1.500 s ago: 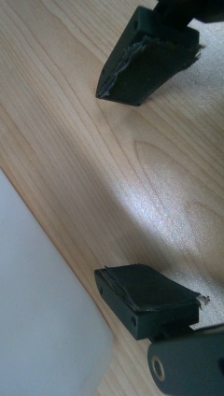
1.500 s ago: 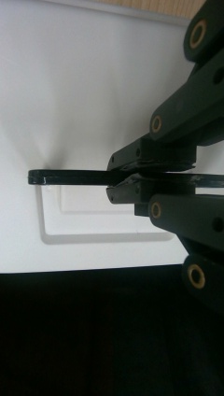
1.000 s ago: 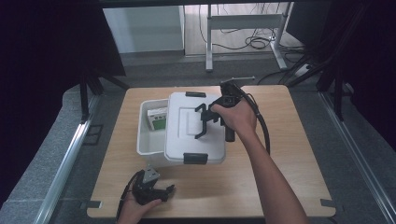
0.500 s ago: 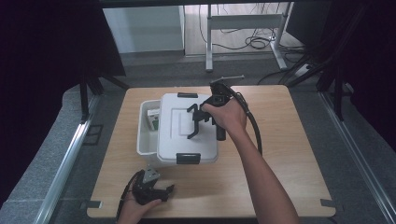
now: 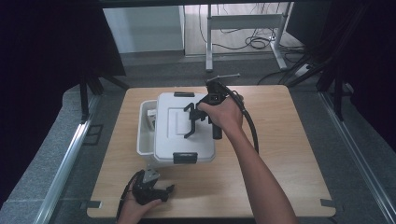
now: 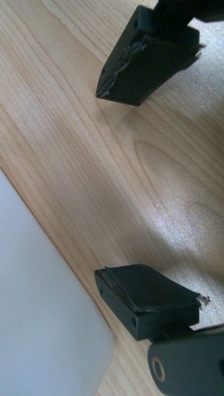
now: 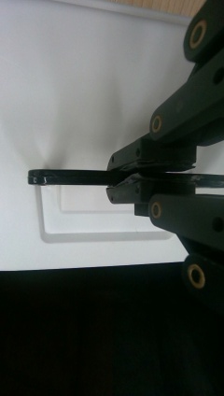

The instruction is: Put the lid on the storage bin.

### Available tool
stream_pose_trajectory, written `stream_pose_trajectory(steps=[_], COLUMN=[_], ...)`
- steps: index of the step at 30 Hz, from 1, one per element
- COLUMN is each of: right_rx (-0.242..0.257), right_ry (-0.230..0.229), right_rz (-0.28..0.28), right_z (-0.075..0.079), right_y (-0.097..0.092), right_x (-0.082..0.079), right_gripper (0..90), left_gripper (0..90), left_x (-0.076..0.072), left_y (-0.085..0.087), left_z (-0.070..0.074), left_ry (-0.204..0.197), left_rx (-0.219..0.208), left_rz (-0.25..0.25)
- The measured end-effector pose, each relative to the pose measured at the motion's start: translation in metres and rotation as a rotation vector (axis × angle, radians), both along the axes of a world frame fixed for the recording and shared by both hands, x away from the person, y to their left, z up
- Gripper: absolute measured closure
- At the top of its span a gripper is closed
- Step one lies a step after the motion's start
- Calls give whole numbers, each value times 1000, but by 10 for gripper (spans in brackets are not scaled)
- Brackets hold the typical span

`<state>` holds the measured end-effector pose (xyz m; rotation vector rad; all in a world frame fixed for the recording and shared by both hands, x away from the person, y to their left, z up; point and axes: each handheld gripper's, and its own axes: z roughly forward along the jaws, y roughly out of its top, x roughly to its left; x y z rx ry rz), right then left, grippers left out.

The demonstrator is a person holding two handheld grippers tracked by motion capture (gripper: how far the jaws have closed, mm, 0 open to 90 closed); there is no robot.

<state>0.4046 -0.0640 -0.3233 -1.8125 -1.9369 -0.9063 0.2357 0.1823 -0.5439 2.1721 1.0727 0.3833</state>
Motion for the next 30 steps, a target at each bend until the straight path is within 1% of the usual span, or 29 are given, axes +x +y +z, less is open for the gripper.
stream_pose_trajectory(steps=[11, 17, 22, 24, 30], right_rx=[-5, -5, -3, -3, -5], right_ry=[-3, -4, -1, -11, -11], right_rz=[11, 28, 30, 38, 46], right_z=[4, 5, 5, 7, 9], right_y=[9, 20, 26, 31, 36], right_x=[2, 4, 6, 6, 6], right_gripper=[846, 847, 847, 847, 847], left_gripper=[123, 122, 122, 122, 122], left_x=[0, 0, 0, 0, 0], left_y=[0, 0, 0, 0, 0], left_z=[0, 0, 0, 0, 0], left_ry=[0, -1, -1, -1, -1], left_rx=[1, -3, -3, -3, -3], left_rz=[1, 2, 2, 1, 1])
